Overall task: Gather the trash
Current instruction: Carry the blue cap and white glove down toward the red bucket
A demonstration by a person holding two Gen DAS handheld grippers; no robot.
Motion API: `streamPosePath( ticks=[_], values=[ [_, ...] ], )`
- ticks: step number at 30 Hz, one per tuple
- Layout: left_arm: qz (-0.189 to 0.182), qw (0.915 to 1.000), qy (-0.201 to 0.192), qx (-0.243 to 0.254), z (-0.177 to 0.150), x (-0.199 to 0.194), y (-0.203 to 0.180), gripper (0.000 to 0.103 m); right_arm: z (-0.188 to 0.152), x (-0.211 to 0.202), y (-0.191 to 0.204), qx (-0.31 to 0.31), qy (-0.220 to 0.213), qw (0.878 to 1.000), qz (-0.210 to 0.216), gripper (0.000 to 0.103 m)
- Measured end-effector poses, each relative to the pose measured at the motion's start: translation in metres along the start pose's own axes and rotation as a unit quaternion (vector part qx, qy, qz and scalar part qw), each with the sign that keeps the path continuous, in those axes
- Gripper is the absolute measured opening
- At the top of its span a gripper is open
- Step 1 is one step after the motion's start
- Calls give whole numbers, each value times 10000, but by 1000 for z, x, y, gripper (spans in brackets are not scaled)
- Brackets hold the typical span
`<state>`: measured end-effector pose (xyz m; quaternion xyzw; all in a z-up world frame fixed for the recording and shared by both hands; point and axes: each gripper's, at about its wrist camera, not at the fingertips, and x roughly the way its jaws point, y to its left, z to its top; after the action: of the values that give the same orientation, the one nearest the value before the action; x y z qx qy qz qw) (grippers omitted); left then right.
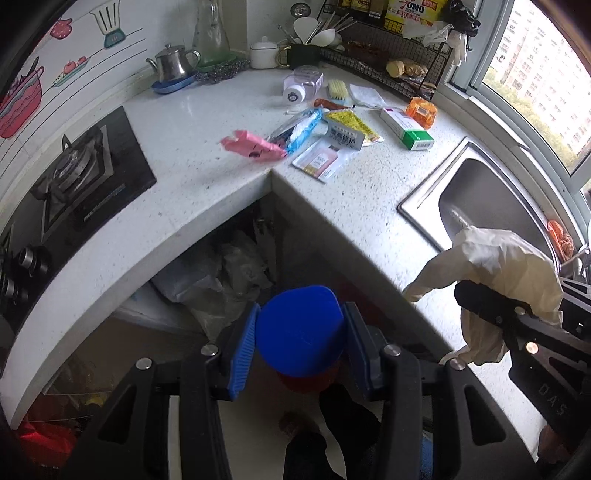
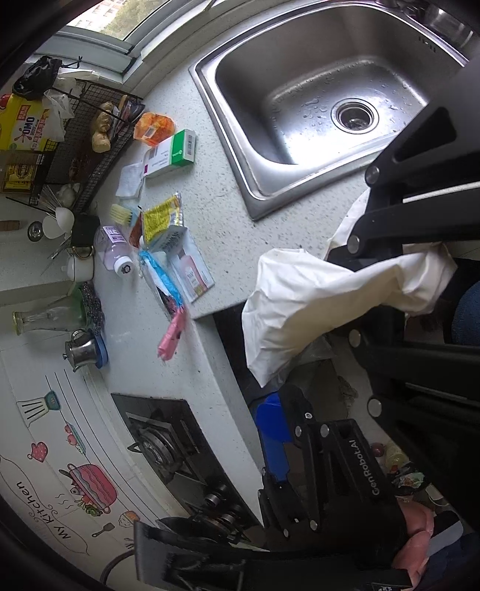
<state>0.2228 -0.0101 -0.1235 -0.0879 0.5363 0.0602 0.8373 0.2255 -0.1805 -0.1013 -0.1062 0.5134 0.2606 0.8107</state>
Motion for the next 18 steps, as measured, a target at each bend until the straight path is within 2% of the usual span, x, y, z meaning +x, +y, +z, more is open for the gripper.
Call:
streamPosePath(
  ticks=[9, 14, 18],
  values=[
    [160, 9984, 546, -45, -79, 37, 25, 43, -66, 43, 33, 228, 437, 9988, 28, 9],
    [66, 9958, 911, -95, -114, 87, 33, 43, -105, 97, 44, 283, 851, 9960, -43, 9],
    [38, 9933, 1151, -72, -138, 143, 39, 43, -134, 147, 34, 541, 1093, 9924, -144, 9]
  ],
)
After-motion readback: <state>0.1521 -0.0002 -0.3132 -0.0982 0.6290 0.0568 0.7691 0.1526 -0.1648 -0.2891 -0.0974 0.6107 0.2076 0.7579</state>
